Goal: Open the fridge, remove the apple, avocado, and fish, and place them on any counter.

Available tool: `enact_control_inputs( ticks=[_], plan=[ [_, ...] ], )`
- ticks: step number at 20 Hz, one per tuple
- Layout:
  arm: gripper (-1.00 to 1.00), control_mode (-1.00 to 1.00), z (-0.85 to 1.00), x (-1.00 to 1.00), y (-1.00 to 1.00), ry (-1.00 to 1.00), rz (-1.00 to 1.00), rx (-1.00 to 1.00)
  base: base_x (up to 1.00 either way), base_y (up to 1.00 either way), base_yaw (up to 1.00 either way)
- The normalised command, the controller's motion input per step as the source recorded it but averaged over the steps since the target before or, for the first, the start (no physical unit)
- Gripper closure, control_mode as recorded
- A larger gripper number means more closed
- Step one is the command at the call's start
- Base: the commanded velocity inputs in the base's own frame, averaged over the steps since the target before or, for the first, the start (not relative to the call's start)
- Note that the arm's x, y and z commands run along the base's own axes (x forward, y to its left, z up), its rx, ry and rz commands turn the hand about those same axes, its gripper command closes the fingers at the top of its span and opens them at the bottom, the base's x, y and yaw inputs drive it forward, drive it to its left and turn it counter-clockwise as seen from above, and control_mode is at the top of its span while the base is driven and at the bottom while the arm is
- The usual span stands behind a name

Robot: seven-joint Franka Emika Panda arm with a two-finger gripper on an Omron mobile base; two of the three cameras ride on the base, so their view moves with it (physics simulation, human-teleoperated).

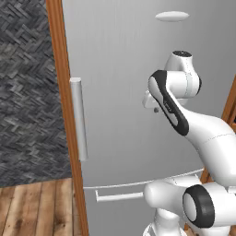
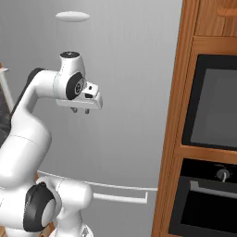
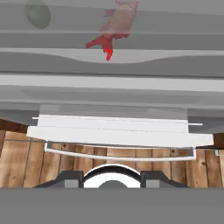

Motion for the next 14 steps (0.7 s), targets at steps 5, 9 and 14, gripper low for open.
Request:
enact_control_inputs(
  ticks=[5, 9, 14],
  plan=[
    [-1.0, 1.0, 0.0, -0.01, 0.0, 0.0, 0.0, 0.0, -0.24, 0.37, 0.0],
    [-1.0, 1.0, 0.0, 0.0, 0.0, 0.0, 0.0, 0.0, -0.6, 0.68, -0.03],
    [-1.0, 1.0, 0.0, 0.0, 0.0, 0.0, 0.0, 0.0, -0.55, 0.62, -0.07]
  ],
)
